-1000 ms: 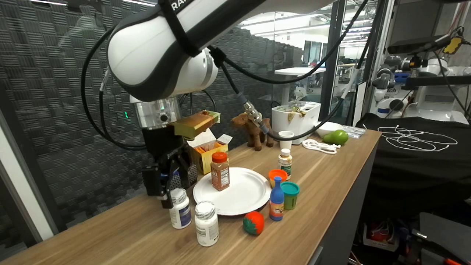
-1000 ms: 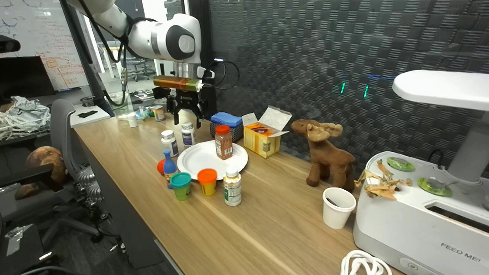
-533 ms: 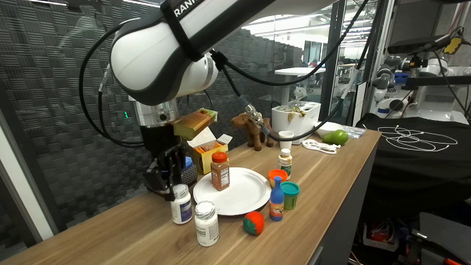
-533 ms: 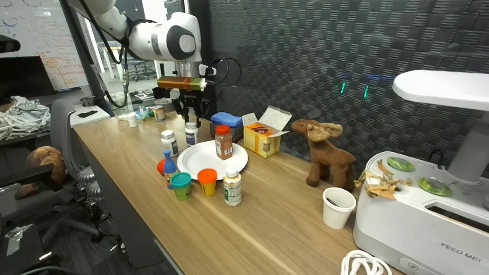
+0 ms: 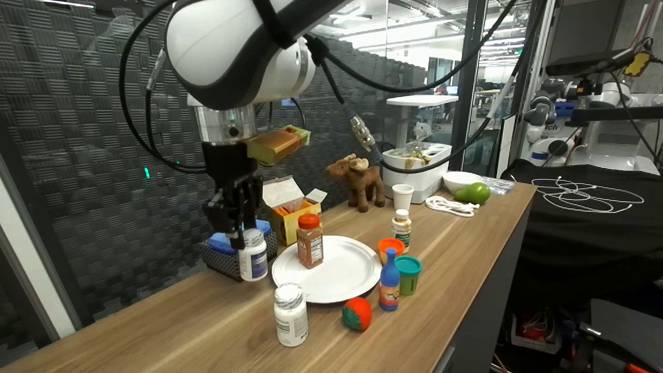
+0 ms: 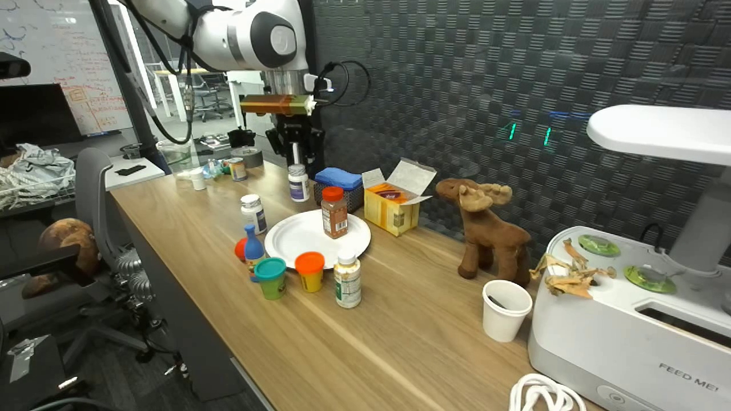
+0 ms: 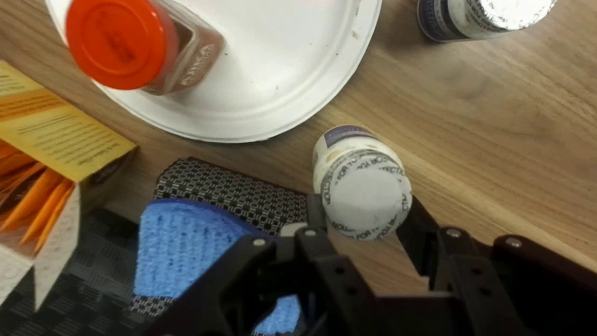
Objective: Gather all the objects surrounding the white plate and arrange them on the plate
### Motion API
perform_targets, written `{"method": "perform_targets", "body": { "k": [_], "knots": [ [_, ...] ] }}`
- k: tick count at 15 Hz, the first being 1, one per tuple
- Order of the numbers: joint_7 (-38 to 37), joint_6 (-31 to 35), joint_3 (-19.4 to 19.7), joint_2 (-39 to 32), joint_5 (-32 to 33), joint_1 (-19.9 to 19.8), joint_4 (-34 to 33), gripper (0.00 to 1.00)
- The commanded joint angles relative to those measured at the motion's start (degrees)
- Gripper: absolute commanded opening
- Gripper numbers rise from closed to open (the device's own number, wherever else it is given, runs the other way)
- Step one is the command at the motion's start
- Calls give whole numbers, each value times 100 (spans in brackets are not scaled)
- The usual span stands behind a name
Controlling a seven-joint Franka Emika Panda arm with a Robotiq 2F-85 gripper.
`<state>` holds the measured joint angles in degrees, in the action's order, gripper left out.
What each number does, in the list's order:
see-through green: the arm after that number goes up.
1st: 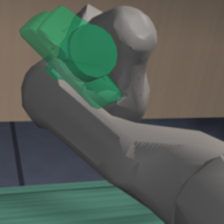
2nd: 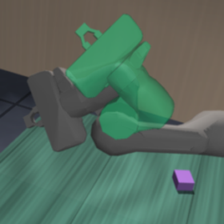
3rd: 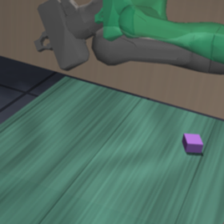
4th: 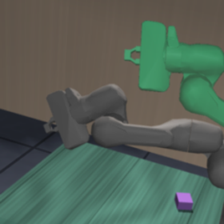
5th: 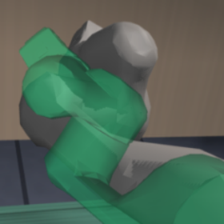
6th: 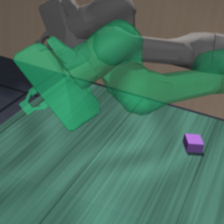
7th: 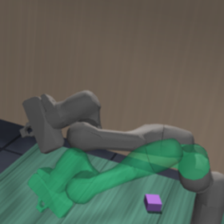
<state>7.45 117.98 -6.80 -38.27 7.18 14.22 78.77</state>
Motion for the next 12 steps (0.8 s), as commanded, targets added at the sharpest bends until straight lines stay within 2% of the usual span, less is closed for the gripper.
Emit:
{"method": "perform_targets", "body": {
  "k": [1, 12],
  "knots": [
    [-161, 5, 110, 427, 135, -53, 322, 18],
    [-233, 8, 342, 320, 550, -105, 870, 18]
  ]
}}
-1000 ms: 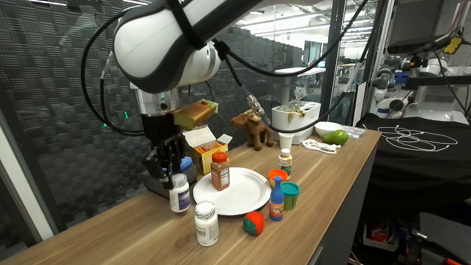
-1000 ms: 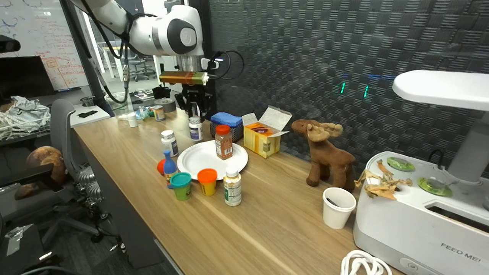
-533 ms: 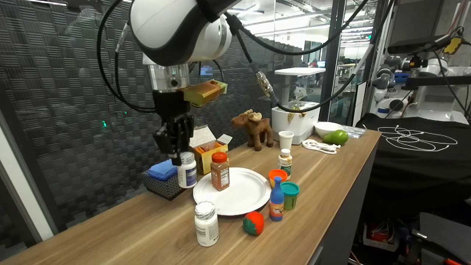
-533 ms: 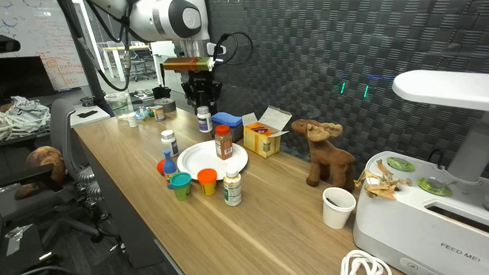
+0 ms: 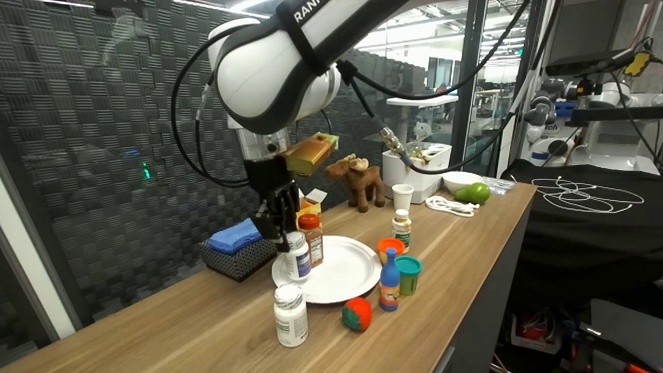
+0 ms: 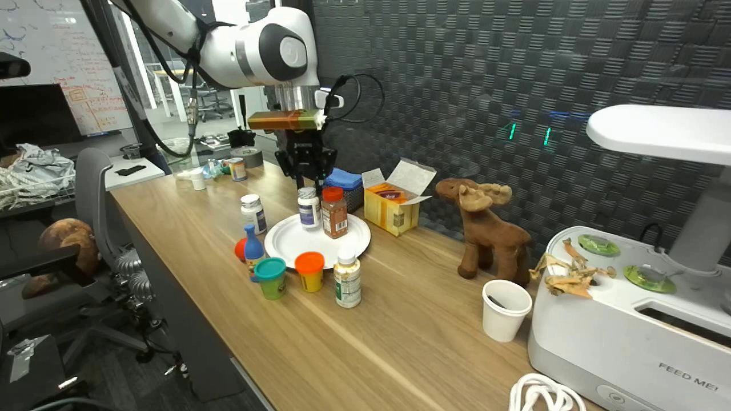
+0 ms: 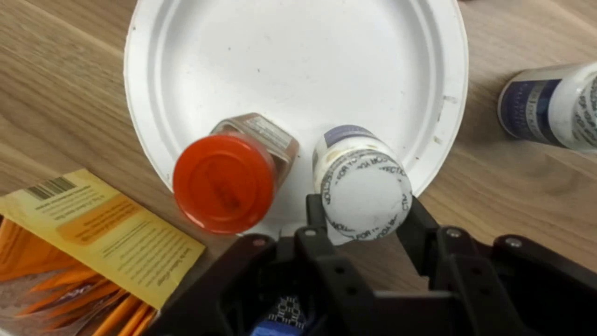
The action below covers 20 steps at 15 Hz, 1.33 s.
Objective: Gather all the objects surrounding the white plate and arrange them on the plate
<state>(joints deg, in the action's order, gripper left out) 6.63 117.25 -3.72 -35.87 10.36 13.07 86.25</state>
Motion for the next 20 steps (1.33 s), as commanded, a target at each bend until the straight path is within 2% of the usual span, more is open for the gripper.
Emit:
{"method": "perform_targets", "body": {
  "k": [1, 13, 14, 15, 19, 20],
  "knots": [
    [-173, 120, 40, 74, 271, 5, 137, 18],
    [-180, 254, -68, 15, 2, -168, 157, 18],
    [-179, 221, -79, 16, -45, -192, 152, 68],
    [-183, 228, -85, 16, -90, -213, 156, 70],
    [-158, 363, -179, 250, -349, -354, 287, 98],
    [-128, 439, -221, 301, -450, -395, 315, 100]
  ]
}}
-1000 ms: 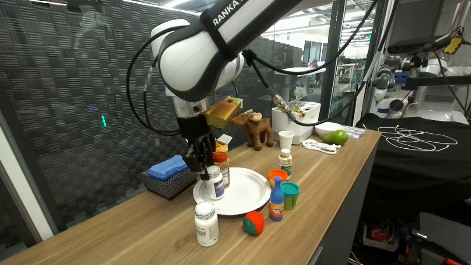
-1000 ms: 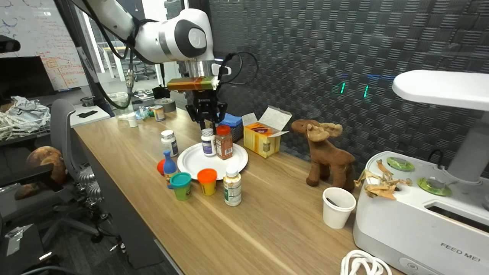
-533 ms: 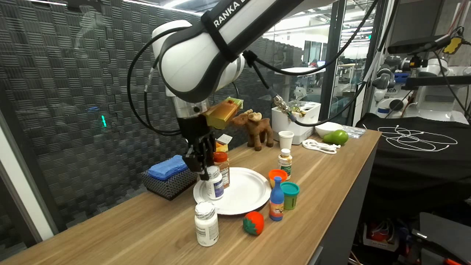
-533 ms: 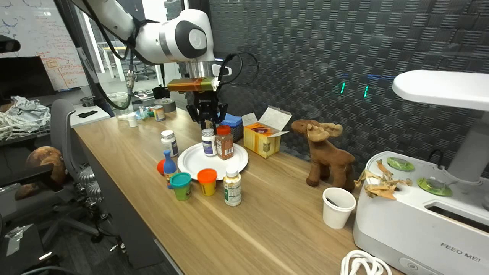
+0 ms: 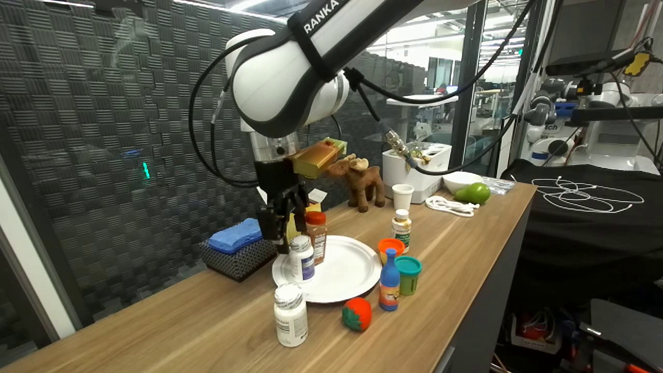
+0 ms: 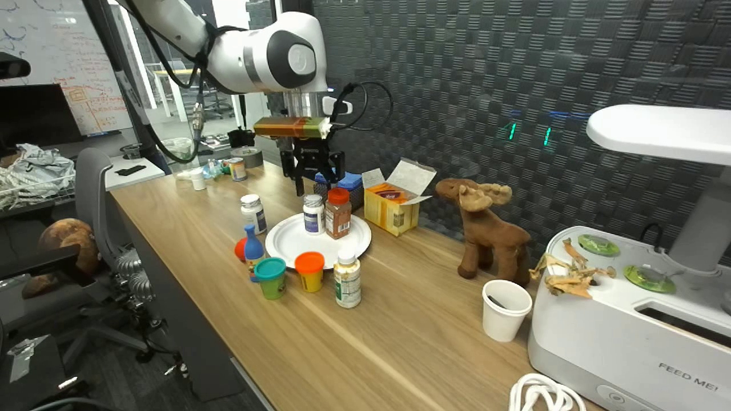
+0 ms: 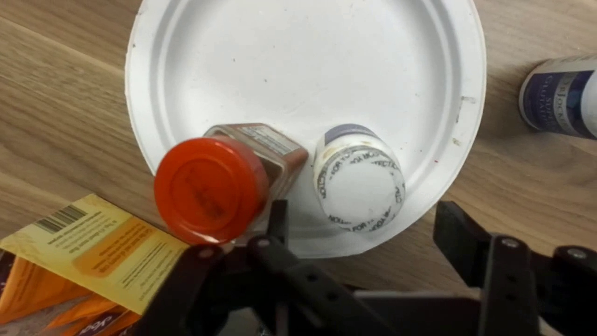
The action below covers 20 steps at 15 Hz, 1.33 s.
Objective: Gather all the objects surrounding the white plate and arrange them on the plate
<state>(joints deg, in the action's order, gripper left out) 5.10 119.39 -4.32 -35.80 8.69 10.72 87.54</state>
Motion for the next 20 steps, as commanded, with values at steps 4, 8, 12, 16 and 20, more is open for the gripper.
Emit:
{"method": "perform_targets", "body": {
  "k": [4, 8, 12, 16, 20],
  "knots": [
    [-14, 569, -192, 641, -316, -112, 270, 100],
    [-80, 242, -130, 1085, -111, -15, 248, 100],
    [-6, -202, -169, 1083, -206, -84, 51, 100],
    [13, -510, -175, 1427, -213, -133, 222, 100],
    [12, -518, -177, 1425, -213, -132, 281, 100]
  ]
}}
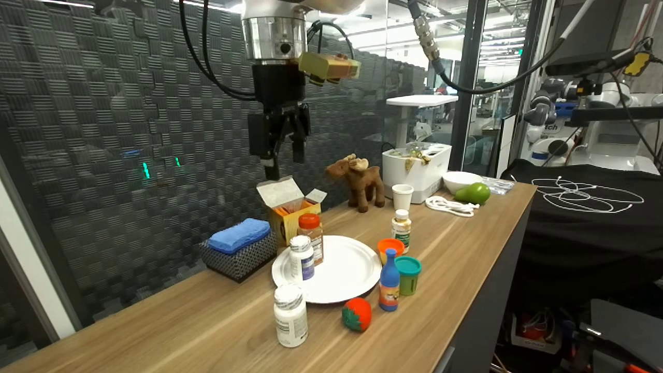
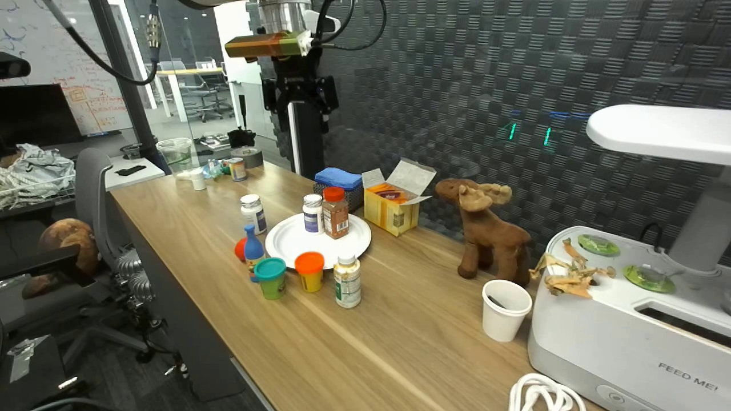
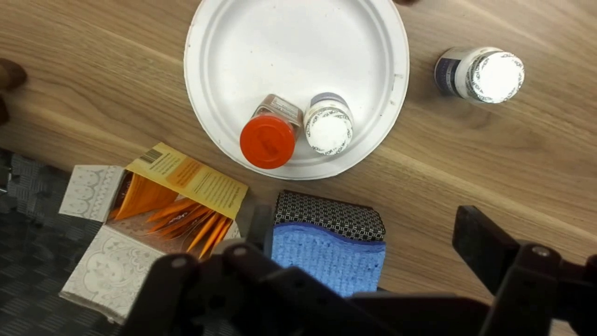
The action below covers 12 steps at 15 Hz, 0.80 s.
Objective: Gather all the objects surrounding the white plate and arrange them on the plate
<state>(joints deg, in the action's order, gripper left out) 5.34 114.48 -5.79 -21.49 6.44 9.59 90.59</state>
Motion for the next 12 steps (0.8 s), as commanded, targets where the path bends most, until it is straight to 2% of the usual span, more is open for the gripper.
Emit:
{"method": "perform_targets", "body": {
  "k": [1, 4, 6, 9, 12],
  "knots": [
    [-513, 212, 42, -27, 142, 94, 71, 100],
    [-1864, 538, 124, -80, 367, 399, 294, 100],
    [-2725, 634, 324, -143, 570, 794, 407, 100],
    [-3925, 372, 214, -220, 971, 1190, 404, 100],
    [-4656, 55, 118, -278, 1063, 1523, 363, 100]
  ]
}}
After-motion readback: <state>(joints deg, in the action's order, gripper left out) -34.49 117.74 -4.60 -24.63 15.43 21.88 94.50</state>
